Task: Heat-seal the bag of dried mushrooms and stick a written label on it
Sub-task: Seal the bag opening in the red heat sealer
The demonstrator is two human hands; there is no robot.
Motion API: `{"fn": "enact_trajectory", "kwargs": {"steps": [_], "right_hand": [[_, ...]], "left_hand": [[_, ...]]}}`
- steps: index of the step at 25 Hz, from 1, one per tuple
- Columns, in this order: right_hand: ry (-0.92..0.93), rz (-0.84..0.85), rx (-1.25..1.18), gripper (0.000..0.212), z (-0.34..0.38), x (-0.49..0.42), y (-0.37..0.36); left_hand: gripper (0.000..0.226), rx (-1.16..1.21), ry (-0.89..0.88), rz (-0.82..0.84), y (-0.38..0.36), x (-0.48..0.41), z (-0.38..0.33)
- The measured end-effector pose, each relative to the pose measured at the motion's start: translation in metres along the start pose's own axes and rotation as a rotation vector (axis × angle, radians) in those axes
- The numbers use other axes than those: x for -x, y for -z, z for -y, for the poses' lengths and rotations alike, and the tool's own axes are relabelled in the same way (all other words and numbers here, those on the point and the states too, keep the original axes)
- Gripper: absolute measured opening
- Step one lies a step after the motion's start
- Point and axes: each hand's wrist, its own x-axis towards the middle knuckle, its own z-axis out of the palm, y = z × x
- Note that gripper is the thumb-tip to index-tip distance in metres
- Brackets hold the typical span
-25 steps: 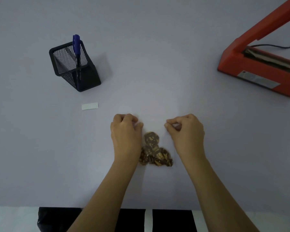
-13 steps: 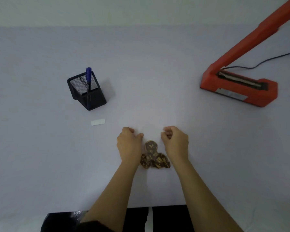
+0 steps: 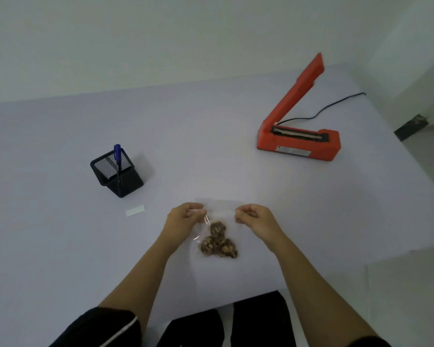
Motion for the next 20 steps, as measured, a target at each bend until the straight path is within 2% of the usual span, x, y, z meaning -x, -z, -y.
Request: {"fn": "enact_trajectory", "kwargs": {"steps": [3,5,13,17,20], "right_hand": [[-0.01,0.081,-0.03,0.003,0.007,-0.002,0.032],[-0.018,0.089,-0.024,0.003,0.016,-0.005,0.053],[-0.019,-0.041,-0.067,0.012,0.046,-0.048,0.155],[-0.036,-0.032,-0.151,0.009,0.046,-0.075,0.189],[-0.03,-0.041,-0.135,0.011,0.047,-0.089,0.207]], "left_hand": [[0.021,-0.018,-0.061,0.144,-0.006,-0.012,-0.02],[0.022,0.02,-0.059,0.171,-0.019,-0.022,-0.036],[0.023,0.028,-0.075,0.109,-0.107,-0.082,-0.111],[0.025,-0.038,-0.044,0.091,-0.138,-0.106,-0.131],[0.03,0.023,0.013,0.111,-0.153,-0.119,-0.138]]}}
